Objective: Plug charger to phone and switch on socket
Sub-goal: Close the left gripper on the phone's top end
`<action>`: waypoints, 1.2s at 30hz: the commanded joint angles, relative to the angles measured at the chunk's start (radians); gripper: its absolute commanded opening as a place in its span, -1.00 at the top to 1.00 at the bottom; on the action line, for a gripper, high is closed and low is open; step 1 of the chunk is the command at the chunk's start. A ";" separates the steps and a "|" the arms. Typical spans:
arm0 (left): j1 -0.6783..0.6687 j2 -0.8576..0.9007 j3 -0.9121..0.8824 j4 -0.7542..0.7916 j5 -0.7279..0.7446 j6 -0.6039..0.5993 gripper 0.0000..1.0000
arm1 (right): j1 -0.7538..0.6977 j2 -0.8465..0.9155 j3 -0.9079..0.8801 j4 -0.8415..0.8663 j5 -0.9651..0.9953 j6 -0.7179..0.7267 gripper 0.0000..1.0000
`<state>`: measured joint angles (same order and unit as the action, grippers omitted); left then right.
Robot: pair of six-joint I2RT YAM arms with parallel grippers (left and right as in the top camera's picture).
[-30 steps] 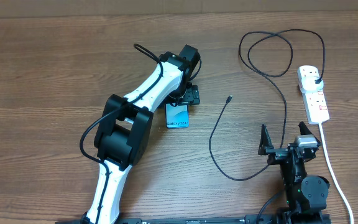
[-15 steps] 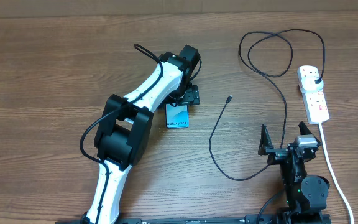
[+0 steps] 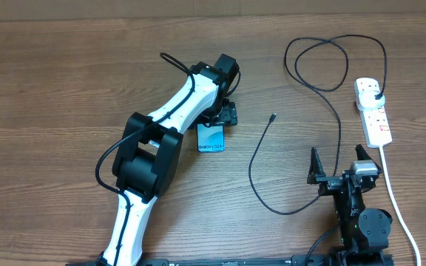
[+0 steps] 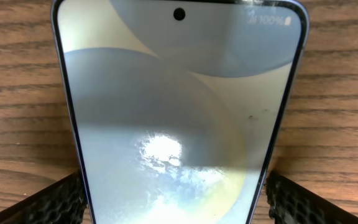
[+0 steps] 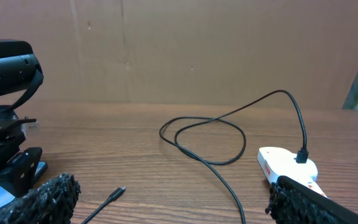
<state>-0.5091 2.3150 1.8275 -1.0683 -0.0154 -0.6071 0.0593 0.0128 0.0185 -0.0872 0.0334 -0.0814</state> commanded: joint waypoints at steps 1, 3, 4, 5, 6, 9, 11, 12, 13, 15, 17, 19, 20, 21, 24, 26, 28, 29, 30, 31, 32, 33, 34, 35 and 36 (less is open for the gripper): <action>-0.009 0.021 -0.039 -0.012 -0.018 -0.002 -0.87 | -0.003 -0.010 -0.011 0.006 0.006 0.005 -1.00; -0.009 0.021 -0.039 -0.013 -0.018 -0.002 -0.87 | -0.003 -0.010 -0.011 0.006 0.006 0.005 -1.00; -0.009 0.021 -0.039 -0.013 -0.018 -0.002 -0.86 | -0.003 -0.010 -0.011 0.006 0.006 0.005 -1.00; -0.009 0.021 -0.039 -0.013 -0.018 -0.002 -0.86 | -0.003 -0.010 -0.011 0.006 0.006 0.005 -1.00; -0.009 0.021 -0.039 -0.013 -0.018 -0.002 -0.84 | -0.003 -0.010 -0.011 0.006 0.006 0.005 -1.00; -0.009 0.021 -0.039 -0.012 -0.018 -0.002 -0.82 | -0.003 -0.010 -0.011 0.006 0.006 0.005 -1.00; -0.009 0.021 -0.039 -0.012 -0.018 -0.002 -0.82 | -0.003 -0.010 -0.011 0.006 0.006 0.005 -1.00; -0.009 0.021 -0.039 -0.012 -0.018 -0.002 -0.82 | -0.004 -0.010 -0.011 0.006 0.006 0.005 -1.00; -0.009 0.021 -0.039 -0.012 -0.018 -0.002 -0.83 | -0.003 -0.010 -0.011 0.006 0.006 0.005 -1.00; -0.009 0.021 -0.039 -0.012 -0.018 -0.002 -0.80 | -0.003 -0.010 -0.011 0.006 0.006 0.005 -1.00; -0.009 0.021 -0.039 -0.013 -0.018 -0.002 -0.77 | -0.003 -0.010 -0.011 0.006 0.006 0.005 -1.00; -0.009 0.021 -0.039 -0.013 -0.018 -0.002 -0.76 | -0.003 -0.010 -0.011 0.006 0.007 0.005 -1.00; -0.009 0.021 -0.039 -0.012 -0.018 -0.002 -0.73 | -0.003 -0.010 -0.011 0.006 0.006 0.005 -1.00; -0.009 0.021 -0.039 -0.013 -0.018 -0.002 -0.72 | -0.003 -0.010 -0.011 0.006 0.006 0.005 -1.00; -0.009 0.021 -0.039 -0.012 -0.018 -0.002 -0.70 | -0.003 -0.010 -0.011 0.006 0.007 0.005 -1.00; -0.009 0.021 -0.039 -0.013 -0.018 -0.002 -0.68 | -0.003 -0.010 -0.011 0.006 0.007 0.005 -1.00; -0.009 0.021 -0.039 -0.013 -0.018 -0.002 -0.66 | -0.003 -0.010 -0.011 0.006 0.006 0.005 -1.00; -0.009 0.021 -0.039 -0.013 -0.018 -0.002 -0.65 | -0.003 -0.010 -0.011 0.006 0.006 0.005 -1.00; -0.009 0.021 -0.039 -0.013 -0.018 -0.002 -0.64 | -0.003 -0.010 -0.011 0.006 0.006 0.005 -1.00; -0.009 0.021 -0.039 -0.012 -0.018 -0.002 -0.64 | -0.003 -0.010 -0.011 0.006 0.006 0.005 -1.00; -0.009 0.021 -0.039 -0.012 -0.018 -0.002 -0.64 | -0.003 -0.010 -0.011 0.006 0.006 0.005 -1.00; -0.009 0.021 -0.039 -0.012 -0.019 -0.002 -0.64 | -0.003 -0.010 -0.011 0.006 0.006 0.005 -1.00; -0.009 0.021 -0.039 -0.012 -0.019 -0.002 -0.64 | -0.004 -0.010 -0.011 0.006 0.007 0.005 -1.00; -0.009 0.021 -0.039 -0.012 -0.018 -0.002 -0.63 | -0.003 -0.010 -0.011 0.006 0.007 0.005 -1.00; -0.009 0.021 -0.039 -0.012 -0.018 -0.002 -0.63 | -0.003 -0.010 -0.011 0.006 0.006 0.005 -1.00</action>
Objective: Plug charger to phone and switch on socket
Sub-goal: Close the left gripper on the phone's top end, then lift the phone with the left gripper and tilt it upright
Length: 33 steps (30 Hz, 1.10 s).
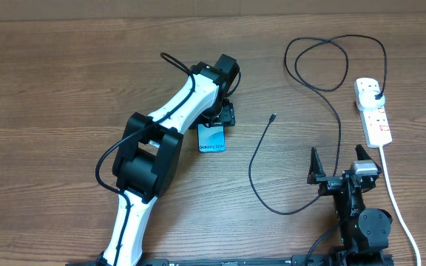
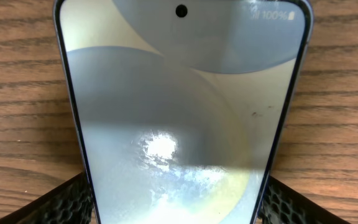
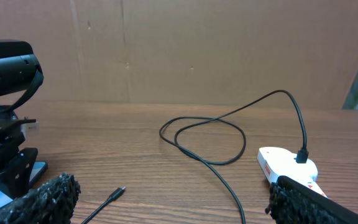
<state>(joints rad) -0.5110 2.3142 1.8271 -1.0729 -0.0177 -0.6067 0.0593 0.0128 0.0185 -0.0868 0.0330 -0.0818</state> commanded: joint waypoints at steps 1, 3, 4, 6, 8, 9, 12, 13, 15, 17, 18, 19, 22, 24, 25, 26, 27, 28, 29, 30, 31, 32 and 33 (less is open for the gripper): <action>-0.007 0.021 -0.039 -0.008 -0.016 -0.002 -0.63 | -0.003 -0.010 -0.011 0.006 0.007 0.006 -1.00; -0.007 0.022 -0.039 -0.007 -0.016 -0.002 -0.61 | -0.003 -0.010 -0.011 0.006 0.007 0.006 -1.00; -0.006 0.021 -0.039 -0.007 -0.016 -0.002 -0.61 | -0.003 -0.010 -0.011 0.006 0.007 0.006 -1.00; -0.005 0.021 -0.039 -0.007 -0.016 -0.002 -0.61 | -0.003 -0.010 -0.011 0.006 0.007 0.006 -1.00; -0.003 0.021 -0.038 -0.007 -0.016 -0.002 -0.61 | -0.003 -0.010 -0.011 0.006 0.007 0.006 -0.99; -0.002 0.021 -0.037 -0.008 -0.016 -0.002 -0.59 | -0.003 -0.010 -0.011 0.006 0.007 0.006 -1.00; 0.002 0.021 -0.032 -0.008 -0.016 -0.002 -0.60 | -0.003 -0.010 -0.011 0.006 0.007 0.006 -1.00; 0.003 0.021 -0.030 -0.008 -0.016 0.001 -0.59 | -0.003 -0.010 -0.011 0.006 0.007 0.006 -1.00; 0.004 0.021 -0.025 -0.009 -0.016 0.002 -0.58 | -0.003 -0.010 -0.011 0.006 0.007 0.006 -1.00; 0.005 0.021 -0.020 -0.012 -0.016 0.002 -0.58 | -0.003 -0.010 -0.011 0.006 0.007 0.006 -1.00; 0.005 0.021 -0.016 -0.015 -0.016 0.002 -0.58 | -0.003 -0.010 -0.011 0.006 0.007 0.006 -1.00; 0.006 0.021 -0.013 -0.016 -0.016 0.002 -0.57 | -0.003 -0.010 -0.011 0.006 0.007 0.006 -1.00; 0.010 0.021 0.011 -0.039 -0.016 0.002 -0.57 | -0.003 -0.010 -0.011 0.006 0.007 0.006 -1.00; 0.012 0.021 0.030 -0.056 -0.016 0.002 -0.57 | -0.003 -0.010 -0.011 0.006 0.007 0.006 -1.00; 0.013 0.021 0.039 -0.065 -0.015 0.002 -0.57 | -0.003 -0.010 -0.011 0.006 0.007 0.006 -1.00; 0.014 0.021 0.048 -0.073 -0.015 0.002 -0.57 | -0.003 -0.010 -0.011 0.006 0.007 0.006 -1.00; 0.015 0.021 0.057 -0.082 -0.015 0.002 -0.57 | -0.003 -0.010 -0.011 0.006 0.007 0.006 -1.00; 0.016 0.020 0.063 -0.087 -0.014 0.002 -0.57 | -0.003 -0.010 -0.011 0.006 0.007 0.006 -1.00; 0.018 0.020 0.072 -0.094 -0.009 0.002 -0.56 | -0.003 -0.010 -0.011 0.006 0.007 0.006 -1.00; 0.019 0.020 0.079 -0.100 -0.003 0.002 -0.57 | -0.003 -0.010 -0.011 0.006 0.007 0.006 -1.00; 0.021 0.020 0.086 -0.105 0.010 0.002 -0.56 | -0.003 -0.010 -0.011 0.006 0.007 0.006 -0.99; 0.024 0.020 0.092 -0.109 0.023 0.004 -0.56 | -0.003 -0.010 -0.011 0.006 0.007 0.006 -1.00; 0.027 0.019 0.097 -0.112 0.046 0.014 -0.56 | -0.003 -0.010 -0.011 0.006 0.007 0.006 -1.00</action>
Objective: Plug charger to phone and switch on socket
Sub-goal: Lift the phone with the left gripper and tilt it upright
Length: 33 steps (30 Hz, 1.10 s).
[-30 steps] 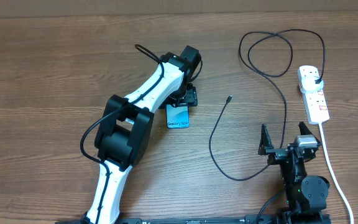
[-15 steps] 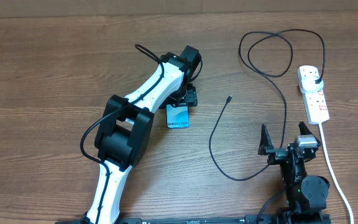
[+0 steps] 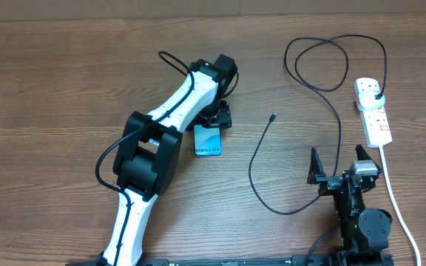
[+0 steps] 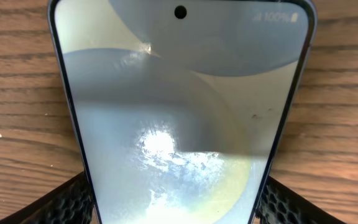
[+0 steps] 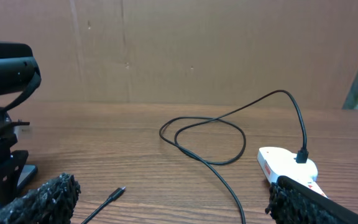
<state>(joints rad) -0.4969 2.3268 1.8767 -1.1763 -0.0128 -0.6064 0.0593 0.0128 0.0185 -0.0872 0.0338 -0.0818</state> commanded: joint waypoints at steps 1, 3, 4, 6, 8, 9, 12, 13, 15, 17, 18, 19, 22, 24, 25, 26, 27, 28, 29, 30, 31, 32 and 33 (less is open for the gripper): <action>0.018 0.007 0.053 -0.012 0.074 0.032 -0.55 | -0.003 -0.010 -0.011 0.006 0.006 0.006 -1.00; 0.027 0.007 0.058 -0.021 0.136 0.051 -0.56 | -0.003 -0.010 -0.011 0.006 0.006 0.006 -0.99; 0.033 0.007 0.058 -0.025 0.166 0.055 -0.56 | -0.003 -0.010 -0.011 0.006 0.006 0.006 -1.00; 0.047 0.007 0.058 -0.037 0.236 0.068 -0.56 | -0.003 -0.010 -0.011 0.006 0.006 0.006 -1.00; 0.063 0.007 0.058 -0.052 0.317 0.085 -0.57 | -0.003 -0.010 -0.011 0.006 0.006 0.006 -1.00; 0.074 0.007 0.058 -0.059 0.367 0.098 -0.56 | -0.003 -0.010 -0.011 0.006 0.006 0.006 -1.00; 0.111 0.007 0.058 -0.084 0.543 0.148 -0.55 | -0.003 -0.010 -0.011 0.006 0.006 0.006 -0.99; 0.123 0.007 0.058 -0.089 0.599 0.165 -0.55 | -0.003 -0.010 -0.011 0.006 0.006 0.006 -1.00; 0.147 0.007 0.058 -0.099 0.710 0.191 -0.54 | -0.003 -0.010 -0.011 0.006 0.006 0.006 -1.00; 0.172 0.007 0.058 -0.112 0.816 0.214 -0.53 | -0.003 -0.010 -0.011 0.006 0.006 0.006 -1.00; 0.184 0.007 0.058 -0.120 0.868 0.226 -0.53 | -0.003 -0.010 -0.011 0.006 0.006 0.006 -1.00; 0.194 0.007 0.058 -0.128 0.913 0.237 -0.53 | -0.003 -0.010 -0.011 0.006 0.006 0.006 -1.00; 0.225 0.007 0.058 -0.153 1.046 0.274 -0.55 | -0.003 -0.010 -0.011 0.006 0.006 0.006 -1.00; 0.241 0.007 0.058 -0.173 1.123 0.288 -0.56 | -0.003 -0.010 -0.011 0.006 0.006 0.006 -1.00; 0.247 0.007 0.058 -0.183 1.156 0.294 -0.55 | -0.003 -0.010 -0.011 0.006 0.006 0.006 -1.00; 0.251 0.007 0.058 -0.192 1.187 0.298 -0.55 | -0.004 -0.010 -0.011 0.006 0.006 0.006 -1.00; 0.257 0.007 0.058 -0.205 1.221 0.306 -0.56 | -0.003 -0.010 -0.011 0.006 0.006 0.006 -1.00; 0.261 0.007 0.058 -0.215 1.254 0.316 -0.55 | -0.003 -0.010 -0.011 0.006 0.006 0.006 -1.00; 0.263 0.007 0.058 -0.222 1.286 0.324 -0.55 | -0.003 -0.010 -0.011 0.006 0.006 0.006 -1.00; 0.266 0.007 0.058 -0.227 1.311 0.328 -0.55 | -0.003 -0.010 -0.011 0.006 0.006 0.006 -1.00; 0.268 0.007 0.058 -0.232 1.334 0.331 -0.55 | -0.003 -0.010 -0.011 0.006 0.006 0.006 -1.00; 0.269 0.007 0.058 -0.235 1.361 0.331 -0.56 | -0.003 -0.010 -0.011 0.006 0.006 0.006 -1.00; 0.270 0.007 0.058 -0.235 1.385 0.331 -0.56 | -0.003 -0.010 -0.011 0.006 0.006 0.006 -1.00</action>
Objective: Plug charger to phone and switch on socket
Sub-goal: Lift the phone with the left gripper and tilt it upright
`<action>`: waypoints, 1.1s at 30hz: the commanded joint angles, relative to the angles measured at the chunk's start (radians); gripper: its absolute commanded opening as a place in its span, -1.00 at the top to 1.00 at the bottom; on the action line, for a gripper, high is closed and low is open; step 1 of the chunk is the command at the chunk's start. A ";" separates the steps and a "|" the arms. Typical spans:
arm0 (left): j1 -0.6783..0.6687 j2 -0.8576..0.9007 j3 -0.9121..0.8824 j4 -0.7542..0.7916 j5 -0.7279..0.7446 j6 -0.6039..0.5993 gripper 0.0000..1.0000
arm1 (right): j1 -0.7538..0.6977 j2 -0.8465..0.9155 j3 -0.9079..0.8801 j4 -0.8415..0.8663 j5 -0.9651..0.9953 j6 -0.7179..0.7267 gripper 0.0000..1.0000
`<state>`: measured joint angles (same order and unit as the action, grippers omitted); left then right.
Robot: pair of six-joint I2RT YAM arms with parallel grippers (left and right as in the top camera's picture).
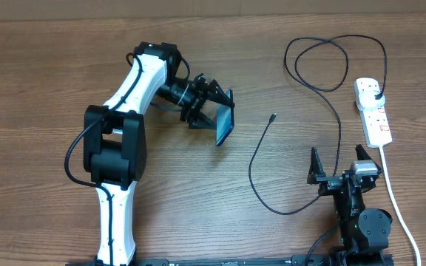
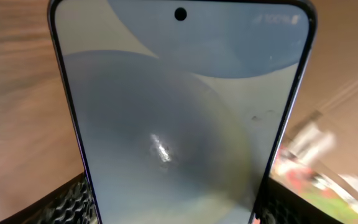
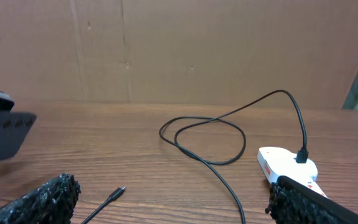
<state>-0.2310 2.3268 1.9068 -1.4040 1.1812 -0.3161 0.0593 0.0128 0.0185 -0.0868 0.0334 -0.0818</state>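
My left gripper (image 1: 215, 111) is shut on the blue phone (image 1: 224, 127), holding it off the table and tipped up on edge. In the left wrist view the phone's screen (image 2: 179, 106) fills the frame, with both fingers (image 2: 73, 204) pressed against its sides. The black charger cable's free plug (image 1: 273, 117) lies on the wood to the phone's right and also shows in the right wrist view as the plug (image 3: 118, 191). A white power strip (image 1: 373, 112) with the cable's other end plugged in lies at the far right. My right gripper (image 1: 342, 167) is open near the front edge.
The black cable (image 1: 324, 66) loops across the back right of the wooden table (image 1: 50, 66). The strip's white lead (image 1: 398, 203) runs along the right edge beside my right arm. A brown cardboard wall (image 3: 197, 50) stands behind the table.
The left arm has swung round. The phone, which lay flat on the table in its jaws, is now held in the air on edge, slightly further right. The right arm has not moved.
First the left gripper's fingers stood just apart from the sides of the phone lying flat. Then they were shut against it. The phone then sat slightly further left on the table, and now it is lifted and tilted. The right gripper stayed open throughout.
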 commanded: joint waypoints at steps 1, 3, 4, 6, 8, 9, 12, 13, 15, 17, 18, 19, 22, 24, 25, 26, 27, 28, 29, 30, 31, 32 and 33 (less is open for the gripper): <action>0.003 0.007 0.028 -0.007 0.209 0.040 -0.56 | -0.003 -0.010 -0.011 0.006 0.006 0.006 -1.00; 0.003 0.007 0.028 -0.007 0.239 0.040 -0.56 | -0.003 -0.010 -0.011 0.006 0.007 0.006 -1.00; 0.003 0.007 0.028 -0.007 0.253 0.040 -0.56 | -0.003 -0.010 -0.011 0.006 0.006 0.006 -1.00; 0.003 0.007 0.028 -0.011 0.274 0.040 -0.55 | -0.003 -0.010 -0.011 0.006 0.006 0.006 -1.00; 0.003 0.007 0.028 -0.011 0.306 0.040 -0.54 | -0.003 -0.010 -0.011 0.006 0.006 0.006 -1.00; 0.003 0.007 0.028 -0.011 0.317 0.040 -0.54 | -0.003 -0.010 -0.011 0.006 0.006 0.006 -1.00; 0.003 0.007 0.028 -0.010 0.359 0.040 -0.55 | -0.003 -0.010 -0.011 0.006 0.007 0.006 -1.00; 0.003 0.007 0.028 -0.010 0.366 0.040 -0.55 | -0.003 -0.010 -0.011 0.006 0.007 0.006 -1.00; 0.003 0.007 0.028 -0.010 0.380 0.040 -0.55 | -0.003 -0.010 -0.011 0.006 0.006 0.006 -1.00; 0.003 0.007 0.028 -0.010 0.399 0.040 -0.55 | -0.003 -0.010 -0.011 0.006 0.006 0.006 -1.00; 0.004 0.007 0.028 -0.011 0.400 0.039 -0.56 | -0.003 -0.010 -0.011 0.006 0.006 0.006 -1.00; 0.004 0.007 0.028 -0.010 0.400 0.040 -0.55 | -0.003 -0.010 -0.011 0.006 0.007 0.006 -1.00; 0.004 0.007 0.028 -0.010 0.400 0.040 -0.57 | -0.003 -0.010 -0.011 0.006 0.007 0.006 -0.99; 0.005 0.007 0.028 -0.011 0.401 0.039 -0.56 | -0.003 -0.010 -0.011 0.006 0.006 0.006 -1.00; 0.005 0.007 0.028 -0.011 0.401 0.039 -0.56 | -0.003 -0.010 -0.011 0.006 0.007 0.006 -1.00; 0.005 0.007 0.028 -0.011 0.401 0.039 -0.55 | -0.003 -0.010 -0.011 0.006 0.006 0.006 -1.00; 0.005 0.007 0.028 -0.011 0.401 0.039 -0.56 | -0.003 -0.010 -0.011 0.006 0.006 0.006 -1.00; 0.005 0.007 0.028 -0.011 0.401 0.034 -0.56 | -0.003 -0.010 -0.011 0.006 0.006 0.006 -1.00; 0.005 0.007 0.028 -0.011 0.401 0.029 -0.57 | -0.003 -0.010 -0.011 0.006 0.006 0.006 -1.00; 0.005 0.007 0.028 -0.011 0.401 0.027 -0.56 | -0.003 -0.010 -0.011 0.006 0.007 0.006 -1.00; 0.005 0.007 0.028 -0.011 0.401 0.024 -0.56 | -0.003 -0.010 -0.011 0.006 0.007 0.006 -1.00; 0.005 0.007 0.028 -0.011 0.401 0.024 -0.56 | -0.003 -0.010 -0.011 0.006 0.006 0.006 -1.00; 0.006 0.007 0.028 -0.011 0.401 0.024 -0.56 | -0.003 -0.010 -0.011 0.006 0.006 0.006 -1.00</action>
<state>-0.2310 2.3268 1.9068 -1.4109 1.5192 -0.3031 0.0593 0.0128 0.0185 -0.0872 0.0334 -0.0811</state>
